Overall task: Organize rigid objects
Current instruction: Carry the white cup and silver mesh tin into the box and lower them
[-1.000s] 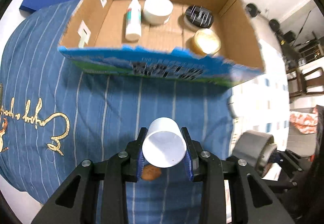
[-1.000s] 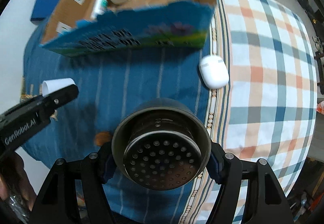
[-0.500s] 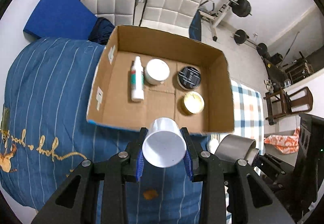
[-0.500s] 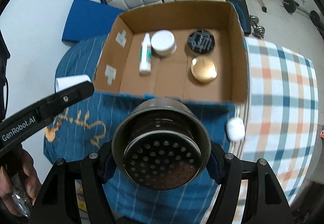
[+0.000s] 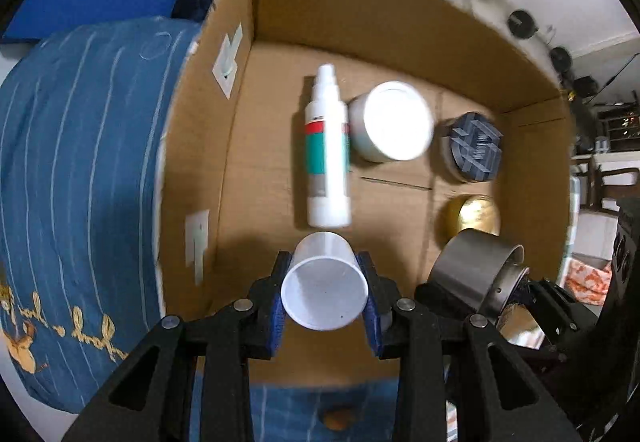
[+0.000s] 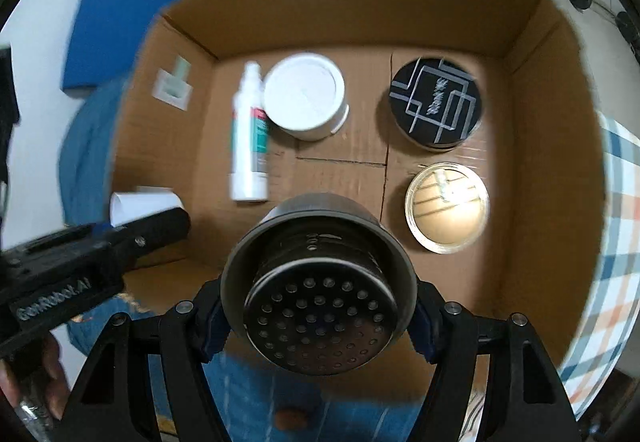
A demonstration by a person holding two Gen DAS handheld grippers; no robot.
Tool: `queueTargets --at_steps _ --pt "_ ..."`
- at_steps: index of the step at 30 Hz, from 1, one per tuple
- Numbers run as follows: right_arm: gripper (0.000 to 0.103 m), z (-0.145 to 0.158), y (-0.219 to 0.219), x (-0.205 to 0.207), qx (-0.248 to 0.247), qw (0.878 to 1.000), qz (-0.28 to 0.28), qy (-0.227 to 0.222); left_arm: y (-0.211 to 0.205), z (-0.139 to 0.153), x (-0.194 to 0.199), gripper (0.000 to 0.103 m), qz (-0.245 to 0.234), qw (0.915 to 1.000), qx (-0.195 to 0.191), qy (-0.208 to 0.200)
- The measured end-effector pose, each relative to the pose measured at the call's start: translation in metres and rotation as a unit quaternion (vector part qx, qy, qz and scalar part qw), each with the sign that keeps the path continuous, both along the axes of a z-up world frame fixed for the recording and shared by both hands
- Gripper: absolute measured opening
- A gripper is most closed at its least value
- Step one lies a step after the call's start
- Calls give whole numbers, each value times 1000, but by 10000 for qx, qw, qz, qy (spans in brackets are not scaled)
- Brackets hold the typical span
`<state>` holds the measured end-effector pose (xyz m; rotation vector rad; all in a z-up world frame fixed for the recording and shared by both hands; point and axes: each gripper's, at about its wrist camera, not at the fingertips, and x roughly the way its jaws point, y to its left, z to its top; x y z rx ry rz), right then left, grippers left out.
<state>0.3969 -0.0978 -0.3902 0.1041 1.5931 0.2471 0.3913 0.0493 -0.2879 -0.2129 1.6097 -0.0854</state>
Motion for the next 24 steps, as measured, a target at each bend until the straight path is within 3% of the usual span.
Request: queueTargets --at_steps 6,19,24 --pt "73 -40 11 12 -283 9988 201 351 1 -34 15 29 -150 9988 320 345" --pt "74 -76 29 23 -696 9922 553 870 -1 -69 8 29 -236 9953 495 799" --pt "74 -87 30 22 -764 9902 500 1054 3 -80 4 34 -106 9943 341 1007"
